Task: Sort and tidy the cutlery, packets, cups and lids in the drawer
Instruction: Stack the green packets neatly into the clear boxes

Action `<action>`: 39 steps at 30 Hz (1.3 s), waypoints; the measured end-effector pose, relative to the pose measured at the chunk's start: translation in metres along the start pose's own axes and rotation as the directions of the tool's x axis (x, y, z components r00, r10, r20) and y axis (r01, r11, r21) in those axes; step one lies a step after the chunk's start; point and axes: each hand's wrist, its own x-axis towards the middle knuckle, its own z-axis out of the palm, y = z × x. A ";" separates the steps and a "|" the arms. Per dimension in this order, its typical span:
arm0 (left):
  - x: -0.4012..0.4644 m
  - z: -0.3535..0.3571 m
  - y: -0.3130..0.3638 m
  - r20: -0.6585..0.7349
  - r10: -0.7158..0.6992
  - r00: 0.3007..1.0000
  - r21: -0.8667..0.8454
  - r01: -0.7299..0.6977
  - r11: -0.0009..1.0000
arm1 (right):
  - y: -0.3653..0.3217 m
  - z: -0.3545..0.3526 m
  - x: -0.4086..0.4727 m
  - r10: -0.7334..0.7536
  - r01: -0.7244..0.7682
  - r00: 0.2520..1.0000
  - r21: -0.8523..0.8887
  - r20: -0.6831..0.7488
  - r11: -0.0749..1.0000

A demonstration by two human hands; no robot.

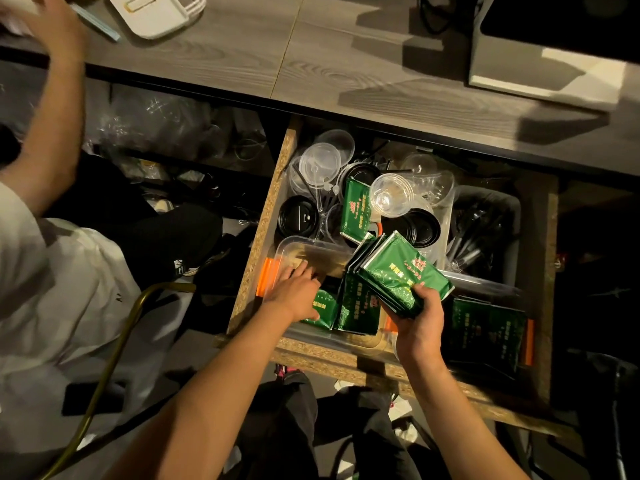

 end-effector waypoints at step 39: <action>-0.040 0.039 0.022 -0.179 -0.175 0.968 -0.247 0.128 0.960 | 0.066 0.060 0.036 0.254 -0.120 0.952 -0.556 0.171 0.822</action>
